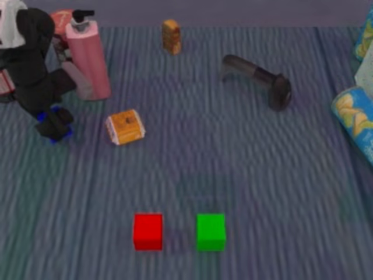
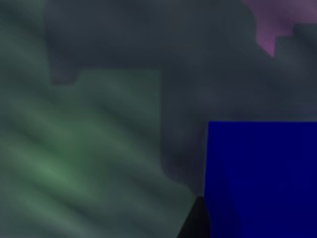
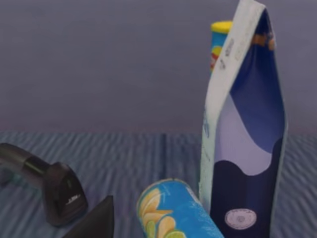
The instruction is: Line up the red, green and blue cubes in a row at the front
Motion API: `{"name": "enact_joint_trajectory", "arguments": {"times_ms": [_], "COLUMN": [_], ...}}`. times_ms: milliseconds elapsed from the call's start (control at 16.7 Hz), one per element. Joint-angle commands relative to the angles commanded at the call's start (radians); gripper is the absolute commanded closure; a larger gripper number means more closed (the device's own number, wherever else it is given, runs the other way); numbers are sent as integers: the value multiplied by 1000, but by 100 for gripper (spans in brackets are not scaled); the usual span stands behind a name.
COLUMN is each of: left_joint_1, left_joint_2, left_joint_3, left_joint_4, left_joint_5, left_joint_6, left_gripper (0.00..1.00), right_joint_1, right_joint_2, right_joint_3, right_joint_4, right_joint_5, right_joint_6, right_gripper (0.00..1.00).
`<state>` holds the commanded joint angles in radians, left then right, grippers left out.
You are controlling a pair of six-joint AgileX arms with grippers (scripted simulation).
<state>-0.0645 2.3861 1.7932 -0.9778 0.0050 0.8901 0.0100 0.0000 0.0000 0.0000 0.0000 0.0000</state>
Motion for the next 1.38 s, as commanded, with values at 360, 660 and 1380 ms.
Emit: {"name": "enact_joint_trajectory", "arguments": {"times_ms": [360, 660, 1380], "left_joint_1": [0, 0, 12], "left_joint_2": [0, -16, -78], "left_joint_3": [0, 14, 159], "left_joint_4": [0, -25, -237], "left_joint_5": [0, 4, 2], "left_joint_6": [0, 0, -4], "left_gripper": [100, 100, 100], "right_joint_1": [0, 0, 0], "right_joint_2": [0, 0, 0], "right_joint_3": [0, 0, 0], "right_joint_4": [0, 0, 0], "right_joint_5": [0, 0, 0], "right_joint_6": [0, 0, 0], "right_gripper": [0, 0, 0]}}
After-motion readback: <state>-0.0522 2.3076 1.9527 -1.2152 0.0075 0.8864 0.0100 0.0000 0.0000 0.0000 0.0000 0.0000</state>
